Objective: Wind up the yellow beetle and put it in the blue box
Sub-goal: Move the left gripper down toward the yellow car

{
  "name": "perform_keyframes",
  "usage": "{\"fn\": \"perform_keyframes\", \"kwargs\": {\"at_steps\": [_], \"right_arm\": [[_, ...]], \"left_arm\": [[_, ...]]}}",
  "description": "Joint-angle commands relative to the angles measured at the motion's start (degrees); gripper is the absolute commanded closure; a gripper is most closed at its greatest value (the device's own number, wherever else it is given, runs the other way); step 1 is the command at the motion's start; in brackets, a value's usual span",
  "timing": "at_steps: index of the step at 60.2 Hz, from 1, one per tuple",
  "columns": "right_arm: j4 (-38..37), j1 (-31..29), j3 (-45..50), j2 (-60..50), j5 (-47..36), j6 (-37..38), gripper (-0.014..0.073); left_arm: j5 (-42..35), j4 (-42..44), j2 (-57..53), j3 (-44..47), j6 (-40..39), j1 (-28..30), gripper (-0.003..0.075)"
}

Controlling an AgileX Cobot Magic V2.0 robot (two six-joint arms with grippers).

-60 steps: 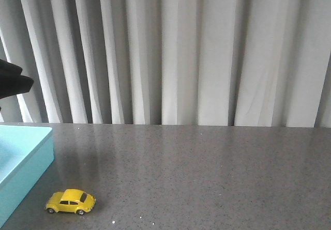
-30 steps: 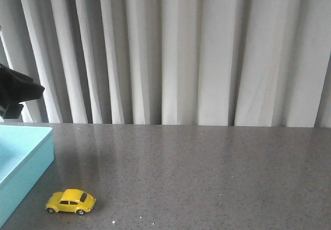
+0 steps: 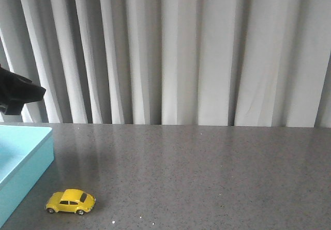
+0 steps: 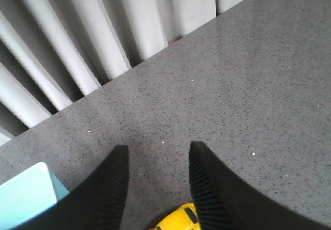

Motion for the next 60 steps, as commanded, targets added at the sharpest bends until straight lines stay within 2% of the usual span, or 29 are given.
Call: {"fn": "perform_keyframes", "kwargs": {"at_steps": [1, 8, 16, 24, 41, 60], "right_arm": [[-0.4, -0.3, -1.4, 0.1, -3.9, -0.4, 0.0601], [-0.4, -0.3, -1.4, 0.1, -3.9, -0.4, 0.0601], [-0.4, -0.3, -1.4, 0.1, -3.9, -0.4, 0.0601], [-0.4, -0.3, -1.4, 0.1, -3.9, -0.4, 0.0601], [-0.4, -0.3, -1.4, 0.1, -3.9, -0.4, 0.0601], [-0.4, -0.3, -1.4, 0.1, -3.9, -0.4, 0.0601]], "left_arm": [[-1.7, -1.1, -1.6, -1.8, -1.8, -0.2, 0.032], [-0.9, 3.1, -1.5, -1.8, -2.0, -0.2, 0.0203], [-0.8, 9.2, -0.5, -1.8, -3.9, -0.2, 0.0152], [-0.8, 11.9, 1.9, -1.8, -3.8, -0.3, 0.0159], [1.2, 10.9, 10.9, -1.8, 2.0, -1.5, 0.0241], [1.3, 11.4, 19.2, -1.8, 4.6, -6.7, 0.0242]]}}
